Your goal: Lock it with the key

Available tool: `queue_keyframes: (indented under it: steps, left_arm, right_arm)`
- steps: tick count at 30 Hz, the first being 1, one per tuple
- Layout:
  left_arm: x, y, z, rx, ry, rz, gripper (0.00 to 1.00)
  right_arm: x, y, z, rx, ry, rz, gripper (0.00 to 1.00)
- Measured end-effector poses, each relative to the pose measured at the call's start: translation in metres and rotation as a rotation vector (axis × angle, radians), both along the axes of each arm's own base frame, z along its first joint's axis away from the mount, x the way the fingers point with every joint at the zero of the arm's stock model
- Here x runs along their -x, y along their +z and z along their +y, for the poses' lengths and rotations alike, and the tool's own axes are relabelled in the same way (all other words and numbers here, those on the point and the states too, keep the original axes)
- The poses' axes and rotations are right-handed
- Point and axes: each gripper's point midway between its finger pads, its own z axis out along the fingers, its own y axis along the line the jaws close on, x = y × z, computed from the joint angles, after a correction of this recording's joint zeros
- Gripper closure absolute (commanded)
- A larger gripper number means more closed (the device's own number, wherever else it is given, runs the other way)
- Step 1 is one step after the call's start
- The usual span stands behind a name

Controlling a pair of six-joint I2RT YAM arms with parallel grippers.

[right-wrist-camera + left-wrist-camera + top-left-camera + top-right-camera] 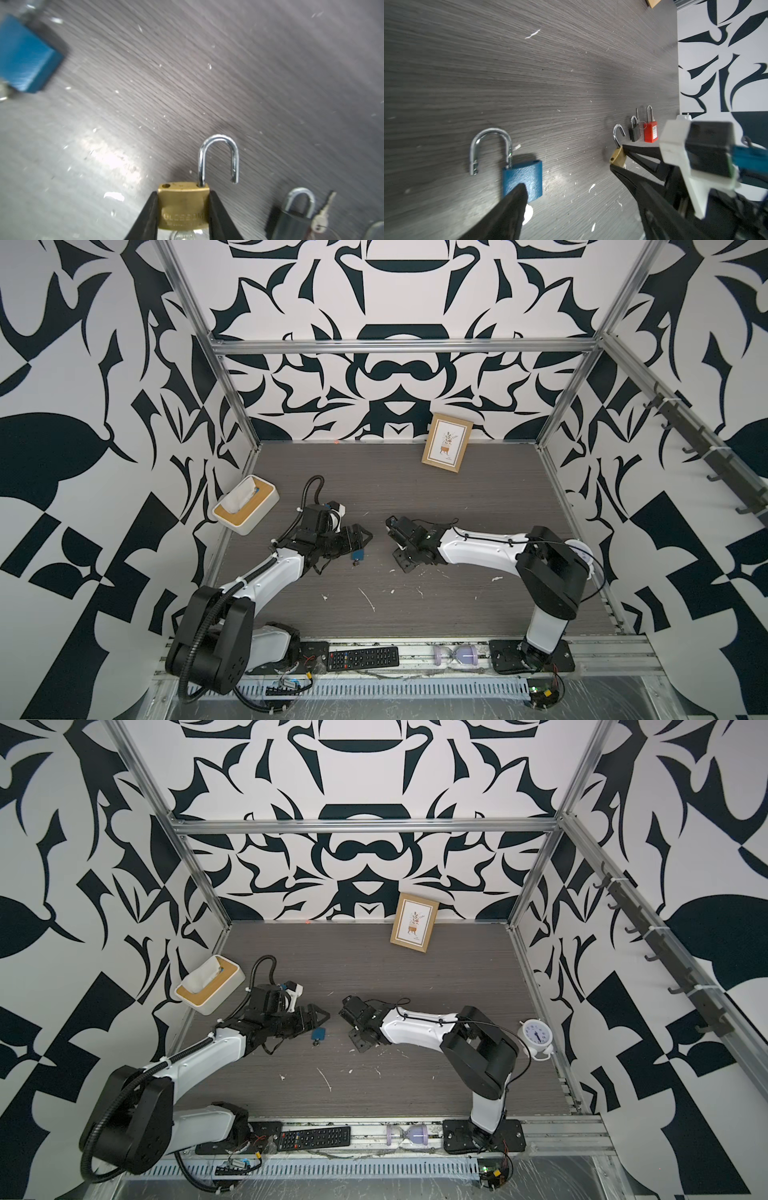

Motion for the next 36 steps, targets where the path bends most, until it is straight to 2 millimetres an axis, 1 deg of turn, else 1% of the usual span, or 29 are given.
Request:
queue_keyframes:
  steps: [4, 7, 11, 13, 20, 29, 36]
  left_arm:
    - [-0.005, -0.002, -0.013, 0.046, -0.036, 0.021, 0.22]
    - [-0.005, 0.003, -0.026, 0.08, -0.074, 0.014, 0.21]
    - [-0.008, 0.014, -0.046, 0.145, -0.136, -0.006, 0.21]
    - [-0.009, 0.018, -0.054, 0.189, -0.161, -0.008, 0.23]
    - [-0.007, 0.018, -0.068, 0.249, -0.212, 0.018, 0.26]
    - [-0.007, 0.02, -0.081, 0.274, -0.254, 0.038, 0.41]
    - [-0.012, 0.019, -0.087, 0.289, -0.263, 0.058, 0.62]
  right_arm:
    - [0.002, 0.026, 0.01, -0.065, 0.079, -0.042, 0.72]
    - [0.004, 0.04, 0.016, -0.102, 0.126, -0.062, 0.72]
    - [0.007, 0.045, 0.02, -0.12, 0.162, -0.057, 0.72]
    - [0.009, 0.046, 0.021, -0.123, 0.175, -0.052, 0.72]
    - [0.008, 0.054, 0.026, -0.135, 0.189, -0.052, 0.72]
    - [0.007, 0.061, 0.031, -0.145, 0.202, -0.054, 0.73]
    - [0.007, 0.061, 0.032, -0.137, 0.208, -0.047, 0.74]
